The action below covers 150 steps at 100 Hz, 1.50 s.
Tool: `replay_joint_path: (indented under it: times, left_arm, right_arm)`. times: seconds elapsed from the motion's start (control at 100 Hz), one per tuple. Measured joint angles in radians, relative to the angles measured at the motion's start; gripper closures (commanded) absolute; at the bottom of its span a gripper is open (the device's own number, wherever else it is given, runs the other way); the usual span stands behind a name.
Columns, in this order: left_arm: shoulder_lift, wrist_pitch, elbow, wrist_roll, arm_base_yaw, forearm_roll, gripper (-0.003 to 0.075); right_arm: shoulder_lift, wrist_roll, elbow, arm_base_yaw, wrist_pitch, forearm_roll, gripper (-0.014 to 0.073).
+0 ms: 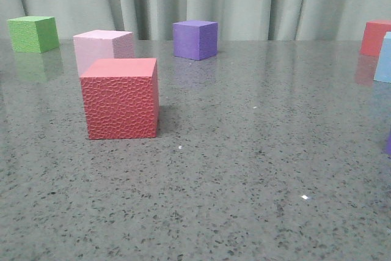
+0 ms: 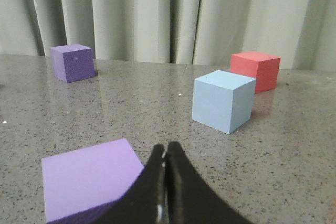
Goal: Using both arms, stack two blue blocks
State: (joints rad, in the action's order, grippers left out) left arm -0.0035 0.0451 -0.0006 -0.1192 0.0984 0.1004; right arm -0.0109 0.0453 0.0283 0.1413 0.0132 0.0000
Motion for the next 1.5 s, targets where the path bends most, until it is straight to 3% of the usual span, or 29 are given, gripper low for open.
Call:
replay_joint_path:
  times: [1.15, 1.3, 1.5]
  left_arm:
    - [0.0, 0.019, 0.001, 0.0, 0.0, 0.0, 0.0739]
    - [0.0, 0.127, -0.032, 0.0, 0.0, 0.0, 0.0739]
    - [0.082, 0.232, -0.176, 0.0, 0.0, -0.021, 0.0739]
  right_arm:
    - [0.0, 0.0, 0.0, 0.0, -0.045, 0.029, 0.0715]
    - [0.0, 0.0, -0.039, 0.0, 0.05, 0.112, 0.0715]
    - [0.0, 0.0, -0.176, 0.0, 0.196, 0.132, 0.0715]
